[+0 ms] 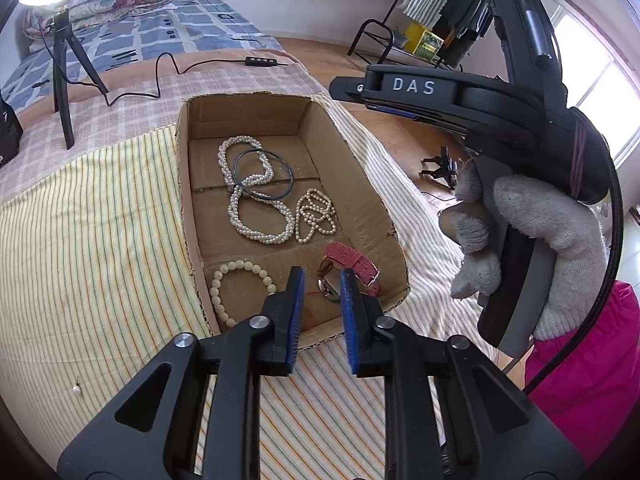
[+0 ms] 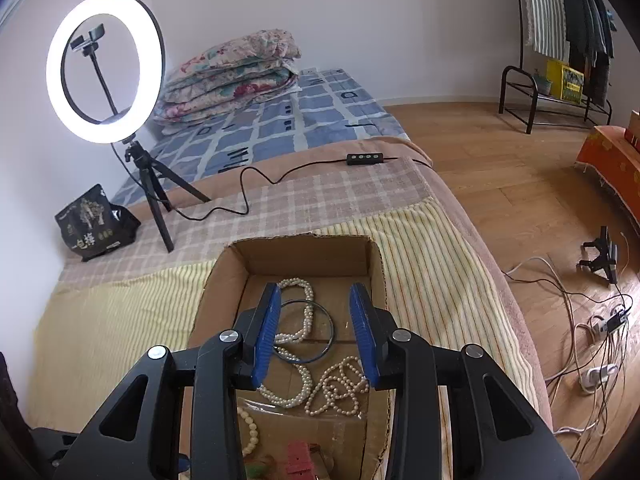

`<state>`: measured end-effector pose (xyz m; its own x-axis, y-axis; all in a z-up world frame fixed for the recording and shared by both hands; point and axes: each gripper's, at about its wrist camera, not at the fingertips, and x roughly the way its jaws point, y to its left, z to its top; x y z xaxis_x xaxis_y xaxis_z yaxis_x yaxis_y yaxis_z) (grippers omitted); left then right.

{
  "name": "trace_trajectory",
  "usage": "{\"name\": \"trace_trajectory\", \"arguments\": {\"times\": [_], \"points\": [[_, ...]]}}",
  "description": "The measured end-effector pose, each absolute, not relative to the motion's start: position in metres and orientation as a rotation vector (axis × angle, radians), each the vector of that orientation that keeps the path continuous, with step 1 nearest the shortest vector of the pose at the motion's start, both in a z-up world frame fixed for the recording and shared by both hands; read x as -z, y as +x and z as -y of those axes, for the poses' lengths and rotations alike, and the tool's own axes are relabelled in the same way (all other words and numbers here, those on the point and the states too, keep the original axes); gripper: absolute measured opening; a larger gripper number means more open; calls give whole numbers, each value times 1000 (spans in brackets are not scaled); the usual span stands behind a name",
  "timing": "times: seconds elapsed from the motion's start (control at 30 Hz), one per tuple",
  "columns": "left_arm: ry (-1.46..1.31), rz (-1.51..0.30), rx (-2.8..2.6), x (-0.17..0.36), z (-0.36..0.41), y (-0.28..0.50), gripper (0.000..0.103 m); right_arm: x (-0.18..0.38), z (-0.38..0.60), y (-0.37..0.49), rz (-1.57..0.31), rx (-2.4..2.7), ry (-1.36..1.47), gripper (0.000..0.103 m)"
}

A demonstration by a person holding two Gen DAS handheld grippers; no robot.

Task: Organize jewelry
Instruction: 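Open the right tool to drop the bangle while the left tool releases the pendant into the box, then move both open tools back over the sheet toward the two pearl studs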

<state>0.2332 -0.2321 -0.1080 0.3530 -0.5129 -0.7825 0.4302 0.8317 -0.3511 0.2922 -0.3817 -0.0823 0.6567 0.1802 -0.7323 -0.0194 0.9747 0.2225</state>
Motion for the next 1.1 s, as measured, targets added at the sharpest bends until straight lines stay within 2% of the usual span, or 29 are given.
{"name": "trace_trajectory", "arguments": {"times": [0.1,0.17,0.33,0.4,0.47,0.6,0.7,0.97,1.03,1.07,1.1], "points": [[-90,-1039,606,106,228,232,21,79,384,289,-841,-97,199,38],[-86,-1031,601,104,225,231,21,78,385,287,-834,-85,197,47],[-89,-1022,585,99,213,229,21,74,386,282,-832,-71,189,49],[-90,-1017,579,97,209,229,21,73,386,280,-834,-61,184,56],[-85,-1012,573,95,204,227,21,71,385,276,-832,-49,176,66],[-76,-1000,556,90,192,225,21,65,381,266,-825,-42,152,67],[-83,-991,539,85,179,223,21,60,379,258,-824,-42,150,80],[-92,-968,481,75,137,217,21,56,375,238,-843,-32,168,81],[-91,-965,469,74,128,215,31,54,371,232,-846,-38,167,81],[-91,-963,466,73,122,214,44,53,369,229,-848,-45,163,81],[-90,-956,464,72,117,213,51,52,366,227,-848,-51,156,81]]}}
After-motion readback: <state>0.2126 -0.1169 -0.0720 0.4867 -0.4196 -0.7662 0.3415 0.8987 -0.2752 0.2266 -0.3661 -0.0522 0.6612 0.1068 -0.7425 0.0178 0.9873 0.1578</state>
